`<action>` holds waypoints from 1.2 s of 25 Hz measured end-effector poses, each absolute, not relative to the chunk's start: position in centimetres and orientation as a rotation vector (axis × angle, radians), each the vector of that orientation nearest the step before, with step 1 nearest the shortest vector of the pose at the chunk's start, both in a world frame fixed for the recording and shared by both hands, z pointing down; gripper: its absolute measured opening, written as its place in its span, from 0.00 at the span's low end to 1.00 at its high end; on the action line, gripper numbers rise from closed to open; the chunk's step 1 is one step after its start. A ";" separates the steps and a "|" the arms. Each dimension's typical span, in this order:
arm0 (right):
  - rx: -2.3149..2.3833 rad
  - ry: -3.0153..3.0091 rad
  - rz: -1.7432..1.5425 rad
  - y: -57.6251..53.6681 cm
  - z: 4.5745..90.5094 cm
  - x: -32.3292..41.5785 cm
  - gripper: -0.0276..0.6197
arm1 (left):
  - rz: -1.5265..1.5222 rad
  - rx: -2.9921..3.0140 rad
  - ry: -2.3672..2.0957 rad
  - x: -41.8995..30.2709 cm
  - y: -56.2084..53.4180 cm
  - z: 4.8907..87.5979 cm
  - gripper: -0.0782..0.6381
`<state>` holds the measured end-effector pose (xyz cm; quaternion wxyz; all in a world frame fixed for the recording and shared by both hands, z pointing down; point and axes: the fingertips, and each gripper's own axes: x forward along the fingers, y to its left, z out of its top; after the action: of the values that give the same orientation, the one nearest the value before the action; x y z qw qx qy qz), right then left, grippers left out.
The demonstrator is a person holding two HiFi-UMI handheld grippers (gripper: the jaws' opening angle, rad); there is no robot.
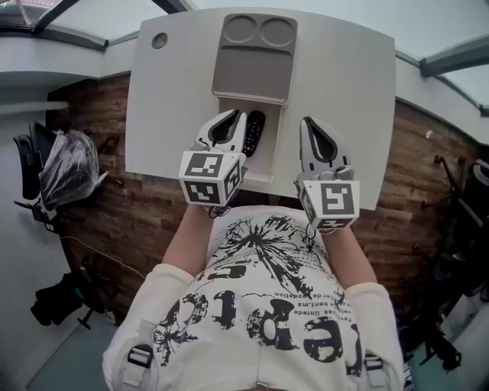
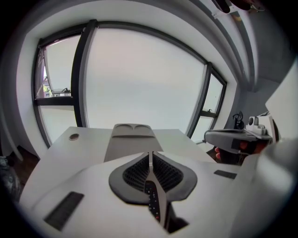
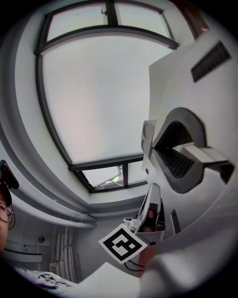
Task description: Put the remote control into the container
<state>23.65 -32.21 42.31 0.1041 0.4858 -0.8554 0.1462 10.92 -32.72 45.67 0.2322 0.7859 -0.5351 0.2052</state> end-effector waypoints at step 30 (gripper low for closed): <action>1.684 -2.493 -0.070 -29.5 32.2 19.5 0.05 | 0.093 3.000 -1.679 9.7 -29.6 28.3 0.12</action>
<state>19.47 -29.46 32.18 0.0663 0.5583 -0.8267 -0.0231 9.70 -29.63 28.25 -0.1483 0.8627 -0.4827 0.0267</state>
